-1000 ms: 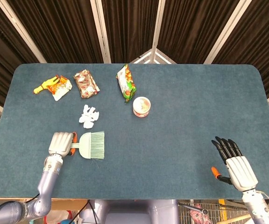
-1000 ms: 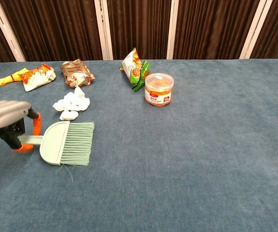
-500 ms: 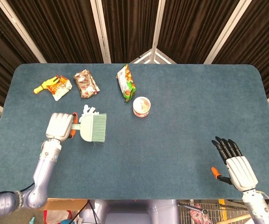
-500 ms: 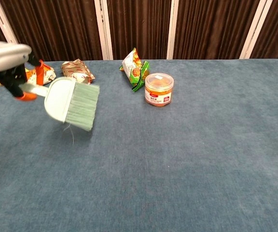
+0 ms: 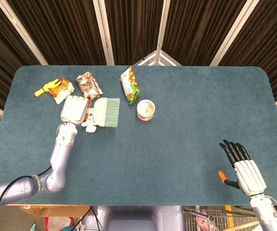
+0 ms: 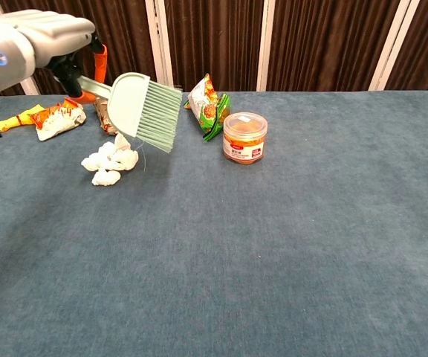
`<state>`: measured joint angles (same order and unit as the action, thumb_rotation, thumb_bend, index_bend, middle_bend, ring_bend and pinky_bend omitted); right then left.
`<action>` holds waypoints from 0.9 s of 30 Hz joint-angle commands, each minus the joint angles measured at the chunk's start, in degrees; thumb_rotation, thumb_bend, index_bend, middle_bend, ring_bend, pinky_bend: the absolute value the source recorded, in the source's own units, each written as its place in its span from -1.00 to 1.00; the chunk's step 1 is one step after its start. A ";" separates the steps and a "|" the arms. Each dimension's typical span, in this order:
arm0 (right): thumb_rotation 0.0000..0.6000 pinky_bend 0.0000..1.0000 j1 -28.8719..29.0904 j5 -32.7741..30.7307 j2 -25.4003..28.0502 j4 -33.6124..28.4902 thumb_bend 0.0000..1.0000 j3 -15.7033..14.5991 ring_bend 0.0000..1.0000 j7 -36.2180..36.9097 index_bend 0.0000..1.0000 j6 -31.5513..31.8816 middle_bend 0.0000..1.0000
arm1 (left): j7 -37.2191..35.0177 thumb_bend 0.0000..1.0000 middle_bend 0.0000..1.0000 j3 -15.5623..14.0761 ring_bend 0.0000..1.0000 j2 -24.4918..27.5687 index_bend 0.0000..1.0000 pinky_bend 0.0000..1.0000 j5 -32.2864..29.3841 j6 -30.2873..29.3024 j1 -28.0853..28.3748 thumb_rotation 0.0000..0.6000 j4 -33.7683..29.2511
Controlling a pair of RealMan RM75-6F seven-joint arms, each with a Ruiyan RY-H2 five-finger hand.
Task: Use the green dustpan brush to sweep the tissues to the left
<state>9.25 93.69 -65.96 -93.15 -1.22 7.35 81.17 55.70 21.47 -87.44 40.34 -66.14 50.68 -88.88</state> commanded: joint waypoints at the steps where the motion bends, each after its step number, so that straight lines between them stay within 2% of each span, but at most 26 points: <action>1: 1.00 -1.00 0.08 -0.26 0.22 -0.15 -0.31 0.06 -1.00 0.38 -1.00 -0.26 -1.00 | 1.40 0.64 1.00 -0.31 1.00 -1.15 0.54 0.98 -1.35 1.25 1.98 1.00 3.35; 6: 1.00 -1.00 0.06 -0.23 0.48 -0.38 -0.31 0.05 -1.00 1.01 -1.00 -0.20 -1.00 | 1.30 0.64 1.00 -2.41 1.00 -1.29 0.54 0.98 0.98 3.09 3.39 1.00 8.99; 11: 1.00 -1.00 0.09 -0.52 0.51 -0.50 -0.31 0.14 -1.00 1.06 -1.00 -0.39 -1.00 | -1.27 0.63 1.00 -5.68 1.00 -0.52 0.54 0.98 8.28 7.38 5.16 1.00 16.53; 16: 1.00 -1.00 0.38 -1.57 0.42 -0.54 -0.31 0.43 -1.00 1.16 -1.00 -1.37 -1.00 | -7.03 0.61 1.00 -6.47 1.00 -1.20 0.54 0.98 11.36 10.73 5.79 1.00 22.11; 20: 1.00 -1.00 0.38 -1.67 0.52 -0.84 -0.31 0.40 -1.00 1.14 -1.00 -1.52 -1.00 | -8.28 0.60 1.00 -7.71 1.00 -1.76 0.54 0.98 13.54 11.38 6.13 1.00 24.96; 23: 1.00 -1.00 0.40 -1.37 0.57 -0.95 -0.31 0.29 -1.00 1.02 -1.00 -1.48 -1.00 | -9.96 0.60 1.00 -6.23 1.00 -3.27 0.54 0.99 10.48 11.59 5.67 1.00 25.55; 27: 1.00 -1.00 0.44 -1.55 0.52 -0.90 -0.31 0.32 -1.00 0.91 -1.00 -1.69 -1.00 | -11.33 0.60 1.00 -1.57 1.00 -5.60 0.55 0.99 2.80 11.14 6.14 1.00 23.47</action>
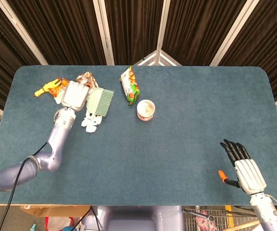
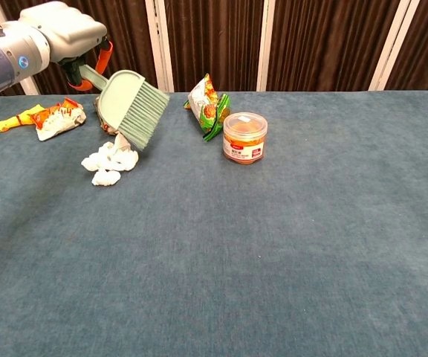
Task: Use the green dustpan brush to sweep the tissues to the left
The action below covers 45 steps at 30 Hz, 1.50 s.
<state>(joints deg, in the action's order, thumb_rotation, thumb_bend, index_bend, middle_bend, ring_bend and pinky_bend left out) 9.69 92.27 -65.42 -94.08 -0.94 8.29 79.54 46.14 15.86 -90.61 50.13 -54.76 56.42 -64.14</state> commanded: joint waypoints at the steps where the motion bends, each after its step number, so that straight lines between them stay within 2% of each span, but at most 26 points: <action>1: 1.00 -1.00 0.00 -0.18 -0.02 0.03 -0.31 0.06 -1.00 -0.01 -1.00 -0.07 -1.00 | -1.64 0.60 1.00 4.62 1.00 -2.66 0.55 0.99 -7.98 -0.39 0.64 1.00 -1.65; 3: 1.00 -1.00 -0.02 -0.23 0.00 0.03 -0.31 0.10 -1.00 0.04 -1.00 -0.03 -1.00 | -1.12 0.60 1.00 5.69 1.00 -3.09 0.55 0.99 -10.28 -0.60 1.22 1.00 -2.71; 6: 1.00 -1.00 -0.03 -0.12 0.04 0.03 -0.31 0.10 -1.00 0.12 -1.00 0.06 -1.00 | 0.86 0.60 1.00 5.61 1.00 -3.35 0.55 0.99 -13.18 -0.49 1.74 1.00 -4.23; 21: 1.00 -1.00 -0.29 0.63 0.05 0.08 -0.31 -0.22 -1.00 -0.25 -1.00 0.56 -1.00 | 9.43 0.61 1.00 0.70 1.00 -2.25 0.56 0.99 -26.91 -4.17 -0.61 1.00 -9.36; 27: 1.00 -1.00 -0.32 1.01 0.03 0.07 -0.31 -0.34 -1.00 -0.51 -1.00 0.71 -1.00 | 11.50 0.61 1.00 -1.51 1.00 4.01 0.56 0.99 -30.42 -7.16 -3.63 1.00 -14.48; 36: 1.00 -1.00 -0.31 1.66 0.01 -0.22 -0.31 -0.44 -1.00 -0.49 -1.00 1.04 -1.00 | 10.46 0.61 1.00 -5.60 1.00 19.89 0.57 0.99 -29.64 -10.88 -10.54 1.00 -22.33; 40: 1.00 -1.00 -0.26 1.85 -0.18 -0.21 -0.31 -0.40 -1.00 -0.78 -1.00 1.13 -1.00 | 5.92 0.61 1.00 -4.30 1.00 24.87 0.57 0.99 -27.95 -10.86 -12.39 1.00 -23.60; 45: 1.00 -1.00 -0.11 1.71 -0.43 -0.03 -0.31 -0.27 -1.00 -1.12 -1.00 0.92 -1.00 | -1.51 0.61 1.00 -0.76 1.00 25.55 0.57 0.99 -24.44 -10.15 -12.58 1.00 -24.99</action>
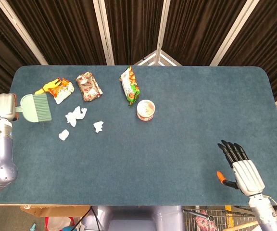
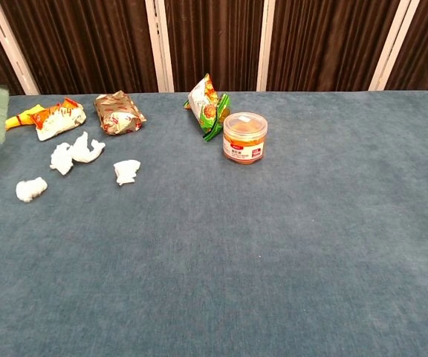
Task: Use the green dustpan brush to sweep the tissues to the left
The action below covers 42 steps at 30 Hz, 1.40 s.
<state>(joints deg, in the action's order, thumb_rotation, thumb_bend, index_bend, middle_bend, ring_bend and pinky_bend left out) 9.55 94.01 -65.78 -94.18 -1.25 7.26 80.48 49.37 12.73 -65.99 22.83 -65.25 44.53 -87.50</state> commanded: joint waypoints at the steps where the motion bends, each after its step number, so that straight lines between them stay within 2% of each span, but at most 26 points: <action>1: 1.00 -1.00 0.05 -0.12 -0.13 0.08 -0.31 0.08 -1.00 -0.14 -1.00 -0.08 -1.00 | -5.67 0.61 1.00 2.82 1.00 0.27 0.57 0.99 4.07 0.44 -0.25 1.00 -1.91; 4: 1.00 -1.00 0.10 -0.27 -0.15 0.13 -0.31 0.11 -1.00 -0.15 -1.00 -0.21 -1.00 | -7.04 0.61 1.00 3.50 1.00 -2.29 0.57 0.99 6.37 0.57 1.07 1.00 -2.28; 10: 1.00 -1.00 0.13 -0.63 -0.05 0.35 -0.31 0.24 -1.00 0.36 -1.00 -0.29 -1.00 | -6.55 0.61 1.00 3.80 1.00 -11.82 0.57 0.99 7.38 0.61 5.20 1.00 -1.04; 17: 1.00 -1.00 -0.02 -0.79 0.19 0.39 -0.31 0.25 -1.00 0.98 -1.00 -0.09 -1.00 | -3.89 0.61 1.00 1.77 1.00 -22.91 0.57 0.99 7.12 0.37 8.63 1.00 2.94; 23: 1.00 -1.00 -0.23 -0.65 0.39 0.24 -0.31 0.06 -1.00 1.29 -1.00 0.15 -1.00 | -2.87 0.61 1.00 0.76 1.00 -26.92 0.57 0.99 5.33 -0.13 8.65 1.00 5.75; 29: 1.00 -1.00 -0.50 -0.40 0.50 0.20 -0.31 0.01 -1.00 1.20 -1.00 0.72 -1.00 | -1.91 0.61 1.00 -1.11 1.00 -25.15 0.57 0.99 4.80 -1.18 6.67 1.00 6.20; 39: 1.00 -1.00 -0.54 0.02 0.31 0.19 -0.31 0.00 -1.00 0.78 -1.00 1.01 -1.00 | -1.90 0.61 1.00 -4.11 1.00 -11.96 0.57 0.99 5.22 -1.44 1.27 1.00 4.86; 42: 1.00 -1.00 -0.53 0.05 0.25 0.11 -0.31 0.00 -1.00 0.71 -1.00 0.99 -1.00 | -3.74 0.61 1.00 -4.00 1.00 -8.39 0.57 0.99 5.89 -1.37 -0.28 1.00 5.17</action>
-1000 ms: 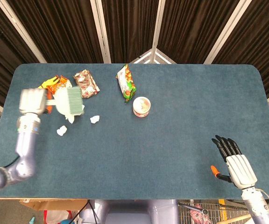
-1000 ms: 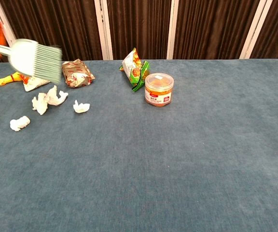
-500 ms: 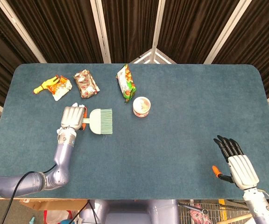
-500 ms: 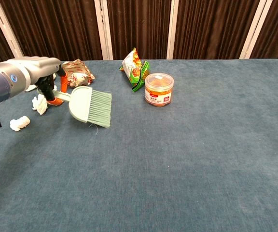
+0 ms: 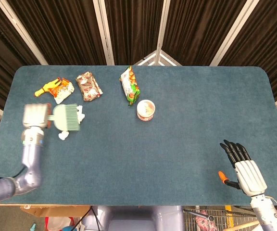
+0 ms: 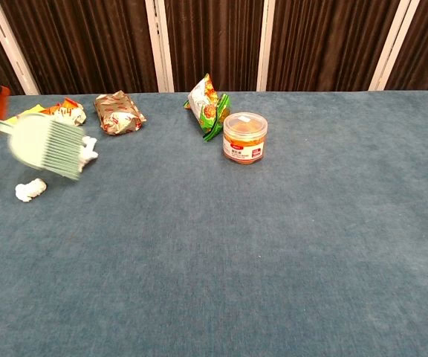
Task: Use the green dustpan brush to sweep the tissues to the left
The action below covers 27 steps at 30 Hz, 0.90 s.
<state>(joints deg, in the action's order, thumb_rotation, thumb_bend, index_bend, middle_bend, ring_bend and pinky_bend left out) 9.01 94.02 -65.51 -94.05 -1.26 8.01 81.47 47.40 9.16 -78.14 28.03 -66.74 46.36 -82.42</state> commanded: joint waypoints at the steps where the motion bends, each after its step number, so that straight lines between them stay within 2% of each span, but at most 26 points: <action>1: 1.00 -1.00 0.04 0.13 -0.06 -0.01 -0.31 0.01 -1.00 -0.13 -1.00 0.02 -1.00 | -2.75 0.61 1.00 -0.12 1.00 5.10 0.57 0.99 1.06 0.22 -2.60 1.00 0.15; 6: 1.00 -1.00 0.15 0.10 -0.25 0.03 -0.31 0.17 -1.00 -0.46 -1.00 -0.02 -1.00 | -7.73 0.61 1.00 2.66 1.00 8.29 0.57 0.99 3.42 0.24 -3.38 1.00 -0.81; 11: 1.00 -1.00 0.19 -0.11 -0.29 0.07 -0.31 0.24 -1.00 -0.46 -1.00 -0.16 -1.00 | -9.62 0.61 1.00 4.94 1.00 7.13 0.57 0.99 4.15 0.62 -2.29 1.00 -2.09; 19: 1.00 -1.00 0.23 -0.51 -0.16 0.32 -0.31 0.33 -1.00 -0.05 -1.00 -0.39 -1.00 | -6.58 0.61 1.00 5.16 1.00 -2.14 0.57 0.99 3.56 2.65 2.06 1.00 0.55; 27: 1.00 -1.00 0.16 -0.88 0.04 0.45 -0.31 0.39 -1.00 0.48 -1.00 -0.45 -1.00 | -2.44 0.61 1.00 2.74 1.00 -10.63 0.57 0.99 2.28 3.54 3.98 1.00 5.51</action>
<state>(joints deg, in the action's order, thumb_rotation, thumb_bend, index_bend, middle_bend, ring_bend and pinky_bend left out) 9.18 93.13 -65.48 -93.59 -0.86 8.48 81.00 44.11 12.68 -87.54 30.83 -63.48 50.05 -78.03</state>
